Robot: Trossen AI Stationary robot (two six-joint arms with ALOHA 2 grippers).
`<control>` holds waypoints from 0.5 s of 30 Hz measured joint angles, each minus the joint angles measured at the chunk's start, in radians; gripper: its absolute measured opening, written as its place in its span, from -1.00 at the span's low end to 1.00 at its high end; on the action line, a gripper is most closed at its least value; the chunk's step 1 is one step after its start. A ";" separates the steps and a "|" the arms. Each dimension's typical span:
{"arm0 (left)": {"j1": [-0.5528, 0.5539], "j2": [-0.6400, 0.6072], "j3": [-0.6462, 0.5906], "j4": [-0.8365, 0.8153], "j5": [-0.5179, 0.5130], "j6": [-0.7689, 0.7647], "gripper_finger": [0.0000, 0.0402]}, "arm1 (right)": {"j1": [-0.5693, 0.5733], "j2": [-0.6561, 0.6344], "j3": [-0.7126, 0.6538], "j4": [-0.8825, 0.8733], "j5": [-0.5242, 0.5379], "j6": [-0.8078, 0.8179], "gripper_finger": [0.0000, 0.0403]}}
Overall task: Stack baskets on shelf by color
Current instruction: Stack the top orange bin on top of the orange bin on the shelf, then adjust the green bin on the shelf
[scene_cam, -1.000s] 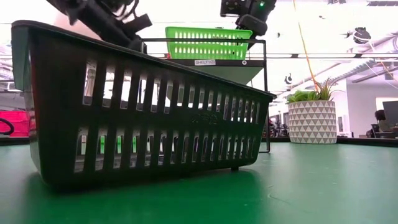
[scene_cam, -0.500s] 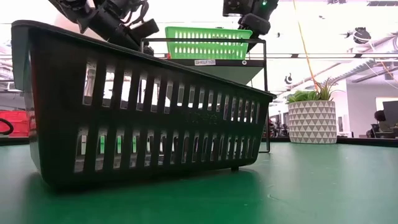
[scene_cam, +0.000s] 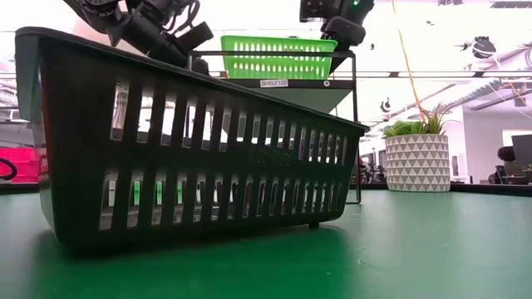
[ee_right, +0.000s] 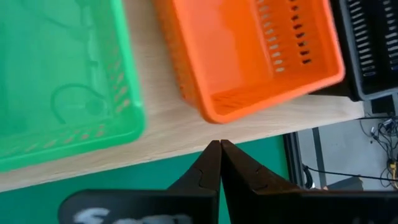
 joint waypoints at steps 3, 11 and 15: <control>0.001 0.012 0.002 0.030 0.001 0.005 -0.94 | 0.016 -0.001 0.000 -0.015 -0.001 0.003 -0.98; 0.036 0.043 0.000 0.080 0.003 0.032 -0.94 | 0.064 -0.063 0.000 -0.056 0.001 0.078 -0.98; 0.047 0.025 0.001 0.054 -0.010 0.030 -0.94 | 0.096 -0.109 0.000 -0.061 0.002 0.116 -0.98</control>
